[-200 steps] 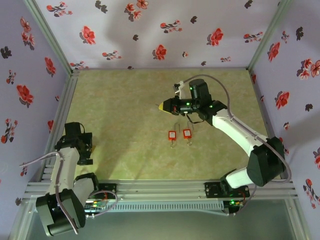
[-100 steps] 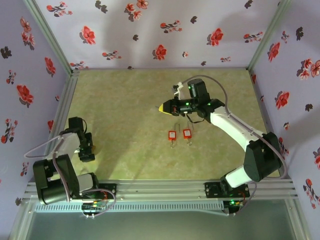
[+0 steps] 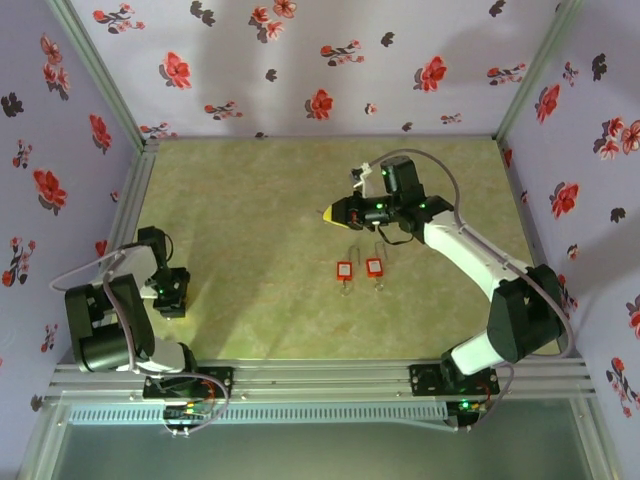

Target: Unlock with the key

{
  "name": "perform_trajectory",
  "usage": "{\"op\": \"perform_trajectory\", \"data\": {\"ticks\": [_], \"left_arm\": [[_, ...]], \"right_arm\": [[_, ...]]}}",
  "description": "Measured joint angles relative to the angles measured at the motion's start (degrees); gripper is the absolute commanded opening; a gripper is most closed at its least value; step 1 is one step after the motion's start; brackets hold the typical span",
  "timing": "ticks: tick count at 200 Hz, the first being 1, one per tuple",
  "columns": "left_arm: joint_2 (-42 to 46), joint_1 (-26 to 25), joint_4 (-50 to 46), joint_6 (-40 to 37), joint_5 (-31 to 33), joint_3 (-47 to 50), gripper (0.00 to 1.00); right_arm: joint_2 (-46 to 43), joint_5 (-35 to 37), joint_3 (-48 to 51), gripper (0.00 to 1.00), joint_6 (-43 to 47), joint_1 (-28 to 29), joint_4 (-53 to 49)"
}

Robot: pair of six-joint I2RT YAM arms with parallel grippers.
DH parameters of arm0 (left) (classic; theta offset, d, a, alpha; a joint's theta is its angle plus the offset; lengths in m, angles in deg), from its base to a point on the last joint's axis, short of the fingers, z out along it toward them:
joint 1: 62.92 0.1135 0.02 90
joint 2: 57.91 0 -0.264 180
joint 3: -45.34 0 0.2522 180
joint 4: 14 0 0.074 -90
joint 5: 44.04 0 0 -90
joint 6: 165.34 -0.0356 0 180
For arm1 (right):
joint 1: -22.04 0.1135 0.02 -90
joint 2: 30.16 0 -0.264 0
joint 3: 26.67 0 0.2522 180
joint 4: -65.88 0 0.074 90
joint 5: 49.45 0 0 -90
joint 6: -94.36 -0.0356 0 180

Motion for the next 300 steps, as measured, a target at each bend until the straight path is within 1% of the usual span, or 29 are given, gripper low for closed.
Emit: {"op": "perform_trajectory", "data": {"ticks": [18, 35, 54, 80, 98, 108, 116, 133, 148, 157, 172, 184, 197, 219, 237, 253, 267, 300], "left_arm": [[-1.6, -0.6, -0.5, -4.3, -0.9, -1.4, 0.55], [-3.0, -2.4, -0.6, -8.8, -1.9, -2.6, 0.51], [-4.2, -4.3, -1.2, -13.2, -2.3, -3.8, 0.50], [-4.3, -6.2, -1.5, -18.1, -2.3, -4.0, 0.49], [-3.8, -6.6, -1.4, -20.4, -3.2, -4.0, 0.50], [-2.8, -7.3, -0.8, -21.4, -4.5, -4.0, 0.53], [-1.3, -7.7, -0.8, -21.7, -5.1, -4.0, 0.58], [4.7, -7.5, -1.9, -22.5, -5.5, -4.1, 0.66], [10.4, -5.8, -3.8, -23.7, -5.4, -4.9, 0.75], [12.6, -4.4, -5.9, -24.5, -5.2, -6.2, 0.79], [13.6, -1.9, -8.8, -27.2, -4.5, -8.5, 0.84], [13.0, 0.1, -10.5, -29.9, -3.7, -9.7, 0.86], [11.0, 1.3, -12.5, -33.2, -2.5, -10.7, 0.86], [5.8, 1.5, -14.6, -38.5, 0.2, -11.7, 0.86], [3.1, 1.9, -14.9, -42.1, 1.7, -11.5, 0.83], [2.3, 2.4, -14.5, -44.2, 2.0, -11.1, 0.79], [0.9, 2.5, -13.9, -45.6, 2.1, -11.1, 0.77], [-5.5, 2.6, -11.9, -47.9, 2.1, -11.0, 0.73]], "right_arm": [[0.5, -0.1, -0.4, 0.00, 0.2, -0.1, 0.0], [0.9, -0.1, -0.5, 0.00, 0.2, -0.2, 0.0], [1.5, -0.2, -0.6, 0.00, 0.2, -0.2, 0.0], [2.1, -0.3, -0.7, 0.00, 0.2, -0.3, 0.0], [2.4, -0.3, -0.7, 0.00, 0.2, -0.3, 0.0], [2.6, -0.3, -0.9, 0.00, 0.2, -0.3, 0.0], [2.6, -0.3, -1.0, 0.00, 0.2, -0.3, 0.0], [2.6, -0.3, -1.3, 0.00, 0.2, -0.3, 0.0], [2.7, -0.3, -1.4, 0.00, 0.2, -0.3, 0.0], [2.7, -0.3, -1.4, 0.00, 0.2, -0.3, 0.0], [2.7, -0.3, -1.4, 0.00, 0.2, -0.3, 0.0], [2.8, -0.3, -1.4, 0.00, 0.2, -0.3, 0.1], [2.9, -0.3, -1.4, 0.00, 0.2, -0.3, 0.1], [3.1, -0.5, -1.4, 0.00, 0.2, -0.3, 0.1], [3.1, -0.5, -1.4, 0.00, 0.2, -0.3, 0.2], [3.1, -0.5, -1.4, 0.00, 0.2, -0.3, 0.4], [3.1, -0.5, -1.4, 0.00, 0.1, -0.3, 0.4], [3.1, -0.5, -1.4, 0.00, -0.3, -0.3, 0.5]]}}
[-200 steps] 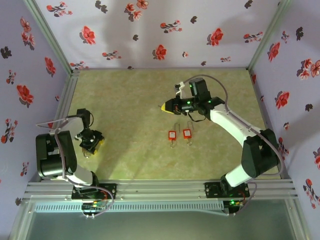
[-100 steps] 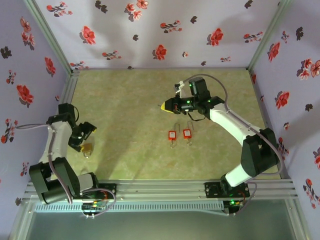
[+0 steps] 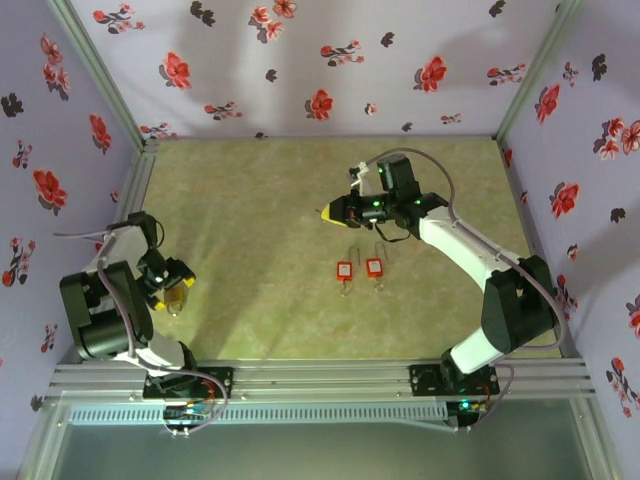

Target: Unlock with the key

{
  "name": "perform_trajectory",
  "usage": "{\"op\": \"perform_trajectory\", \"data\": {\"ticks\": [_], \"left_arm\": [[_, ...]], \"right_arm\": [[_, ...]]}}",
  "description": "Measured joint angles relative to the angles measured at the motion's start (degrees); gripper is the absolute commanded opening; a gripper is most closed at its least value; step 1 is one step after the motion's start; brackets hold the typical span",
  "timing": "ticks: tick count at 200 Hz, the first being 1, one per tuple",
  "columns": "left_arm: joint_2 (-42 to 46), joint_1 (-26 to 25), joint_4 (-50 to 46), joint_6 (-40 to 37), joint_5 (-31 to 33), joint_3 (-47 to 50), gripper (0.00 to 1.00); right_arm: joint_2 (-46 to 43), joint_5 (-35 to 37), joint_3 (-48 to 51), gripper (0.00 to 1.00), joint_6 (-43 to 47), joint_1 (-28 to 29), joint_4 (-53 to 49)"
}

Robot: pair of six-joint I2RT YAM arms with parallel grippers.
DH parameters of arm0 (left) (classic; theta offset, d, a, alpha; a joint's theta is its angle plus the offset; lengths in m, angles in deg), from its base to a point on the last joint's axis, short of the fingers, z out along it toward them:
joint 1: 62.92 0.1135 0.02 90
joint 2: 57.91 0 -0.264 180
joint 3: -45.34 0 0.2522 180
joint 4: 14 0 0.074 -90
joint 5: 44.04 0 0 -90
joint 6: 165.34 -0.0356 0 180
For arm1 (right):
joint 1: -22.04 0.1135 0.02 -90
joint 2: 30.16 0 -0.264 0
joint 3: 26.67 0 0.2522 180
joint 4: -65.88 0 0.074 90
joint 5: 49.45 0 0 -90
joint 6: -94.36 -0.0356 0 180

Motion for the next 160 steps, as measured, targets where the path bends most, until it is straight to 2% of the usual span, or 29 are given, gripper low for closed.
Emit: {"op": "perform_trajectory", "data": {"ticks": [42, 86, 160], "left_arm": [[-3.1, 0.0, 2.0, -1.8, 0.0, 1.2, 0.70], [-5.0, 0.0, 3.5, -4.0, -1.4, 1.2, 0.52], [-5.0, -0.7, 3.5, -4.9, -1.6, 1.1, 0.39]], "right_arm": [[0.0, -0.2, 0.0, 0.00, 0.0, 0.0, 0.0], [0.0, -0.1, 0.0, 0.00, 0.0, 0.0, 0.0], [-0.9, 0.3, 0.0, 0.00, 0.0, 0.0, -0.1]]}}
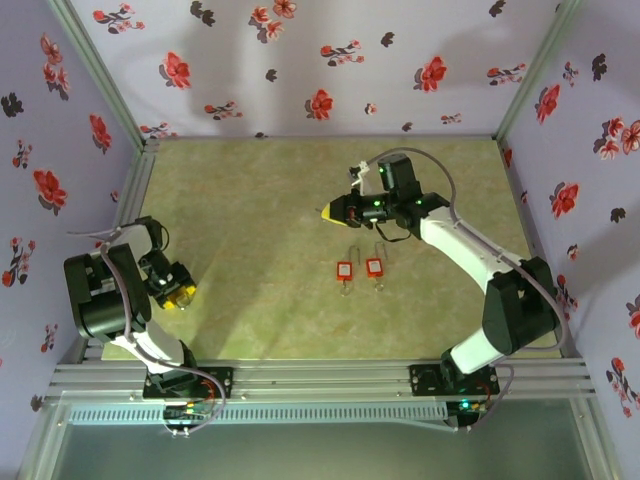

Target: Unlock with the key

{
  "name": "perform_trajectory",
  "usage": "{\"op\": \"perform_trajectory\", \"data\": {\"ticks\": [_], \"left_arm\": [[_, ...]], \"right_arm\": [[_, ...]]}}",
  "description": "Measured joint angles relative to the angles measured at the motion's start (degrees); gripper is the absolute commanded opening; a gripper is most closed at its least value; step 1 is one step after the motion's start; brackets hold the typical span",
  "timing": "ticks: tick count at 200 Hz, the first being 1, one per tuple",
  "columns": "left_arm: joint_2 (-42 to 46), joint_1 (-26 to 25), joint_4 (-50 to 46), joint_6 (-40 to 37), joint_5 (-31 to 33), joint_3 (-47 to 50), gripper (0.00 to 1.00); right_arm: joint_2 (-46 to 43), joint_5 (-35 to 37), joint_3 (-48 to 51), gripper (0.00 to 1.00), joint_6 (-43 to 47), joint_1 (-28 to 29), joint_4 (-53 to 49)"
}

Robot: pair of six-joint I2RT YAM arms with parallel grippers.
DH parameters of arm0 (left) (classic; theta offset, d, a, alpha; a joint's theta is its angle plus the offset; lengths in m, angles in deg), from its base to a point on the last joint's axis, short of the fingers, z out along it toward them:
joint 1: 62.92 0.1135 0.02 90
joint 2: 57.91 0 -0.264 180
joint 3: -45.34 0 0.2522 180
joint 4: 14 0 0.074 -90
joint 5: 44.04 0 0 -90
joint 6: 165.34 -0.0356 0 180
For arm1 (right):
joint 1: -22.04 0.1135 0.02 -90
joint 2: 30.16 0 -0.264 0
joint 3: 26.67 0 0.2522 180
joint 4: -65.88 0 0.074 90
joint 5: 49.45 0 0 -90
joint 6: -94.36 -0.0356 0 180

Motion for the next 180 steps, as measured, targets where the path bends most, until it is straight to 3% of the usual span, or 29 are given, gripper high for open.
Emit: {"op": "perform_trajectory", "data": {"ticks": [44, 58, 84, 140, 180], "left_arm": [[0.3, -2.9, 0.6, -2.2, 1.3, -0.3, 0.37], [0.3, -6.9, 1.8, -4.3, 0.9, -1.3, 0.35], [0.3, -15.0, 3.7, -9.2, 0.0, -5.5, 0.20], [0.5, -27.8, 6.1, -25.6, -2.2, -14.8, 0.12], [1.9, -36.5, 6.9, -41.6, -6.5, -22.8, 0.12]], "right_arm": [[-1.2, 0.9, 0.0, 0.00, 0.6, 0.0, -1.6], [-2.0, 1.6, 0.0, 0.00, 1.5, -0.1, -3.0], [-3.5, 2.3, 0.0, 0.00, 3.8, -1.8, -7.3], [-8.5, 2.8, 2.0, 0.00, 10.1, -12.5, -18.8], [-11.7, 3.8, 2.0, 0.00, 12.5, -14.4, -25.9]]}}
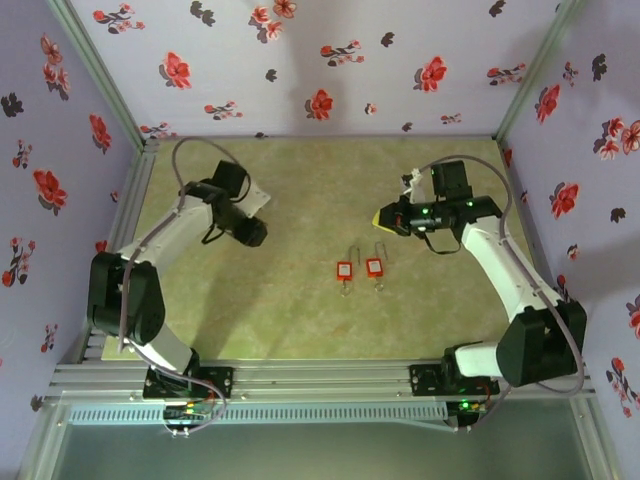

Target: Unlock with the key

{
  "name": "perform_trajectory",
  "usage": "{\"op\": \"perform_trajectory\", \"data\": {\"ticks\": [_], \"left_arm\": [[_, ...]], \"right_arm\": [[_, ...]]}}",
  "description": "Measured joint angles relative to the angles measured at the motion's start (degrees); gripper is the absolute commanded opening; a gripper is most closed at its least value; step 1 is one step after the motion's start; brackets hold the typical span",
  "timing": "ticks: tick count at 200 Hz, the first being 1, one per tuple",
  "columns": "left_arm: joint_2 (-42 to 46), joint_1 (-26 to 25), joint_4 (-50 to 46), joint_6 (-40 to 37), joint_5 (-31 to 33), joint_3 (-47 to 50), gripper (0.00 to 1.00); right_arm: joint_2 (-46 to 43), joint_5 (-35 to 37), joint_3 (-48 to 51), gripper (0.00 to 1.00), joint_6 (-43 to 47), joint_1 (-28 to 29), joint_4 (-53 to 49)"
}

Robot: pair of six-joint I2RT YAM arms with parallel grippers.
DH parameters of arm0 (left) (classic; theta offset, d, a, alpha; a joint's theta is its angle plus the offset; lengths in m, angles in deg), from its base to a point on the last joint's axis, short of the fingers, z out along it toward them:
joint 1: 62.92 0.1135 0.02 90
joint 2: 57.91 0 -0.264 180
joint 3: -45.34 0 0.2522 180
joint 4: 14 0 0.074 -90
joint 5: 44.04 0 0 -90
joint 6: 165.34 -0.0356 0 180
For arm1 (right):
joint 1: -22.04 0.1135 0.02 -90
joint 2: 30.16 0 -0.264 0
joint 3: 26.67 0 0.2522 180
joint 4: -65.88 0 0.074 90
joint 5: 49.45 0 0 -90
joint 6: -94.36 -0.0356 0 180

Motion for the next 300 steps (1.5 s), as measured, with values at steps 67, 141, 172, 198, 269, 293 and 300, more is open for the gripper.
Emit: {"op": "perform_trajectory", "data": {"ticks": [67, 141, 172, 198, 269, 293, 300], "left_arm": [[2.6, -12.0, -2.1, -30.4, -4.5, -8.9, 0.10], [0.8, -20.3, -9.3, -47.6, -6.1, -17.6, 0.02], [-0.5, -21.0, -11.0, -49.4, -6.2, -18.8, 0.00], [-1.5, -21.7, -11.2, -49.4, -6.3, -19.3, 0.00], [-3.3, -22.9, -11.9, -47.2, -6.4, -20.9, 0.00], [-3.4, -23.1, -12.0, -46.8, -6.4, -21.4, 0.00], [-3.4, -23.1, -12.0, -46.8, -6.4, -21.5, 0.00]], "right_arm": [[-5.9, -2.0, -0.3, 0.00, 1.5, -0.3, -8.0], [-10.5, -9.6, -1.0, 0.00, 3.5, 5.8, -11.8], [-9.9, -9.5, -1.0, 0.00, 2.3, 10.0, -10.5], [-9.7, -9.4, -0.4, 0.00, -0.2, 10.7, -6.7], [-6.0, -9.5, 0.7, 0.00, -3.4, 12.5, -0.3], [-5.5, -9.5, 1.1, 0.00, -3.3, 12.5, -0.2], [-5.5, -9.5, 1.2, 0.00, -3.3, 12.5, -0.1]]}}
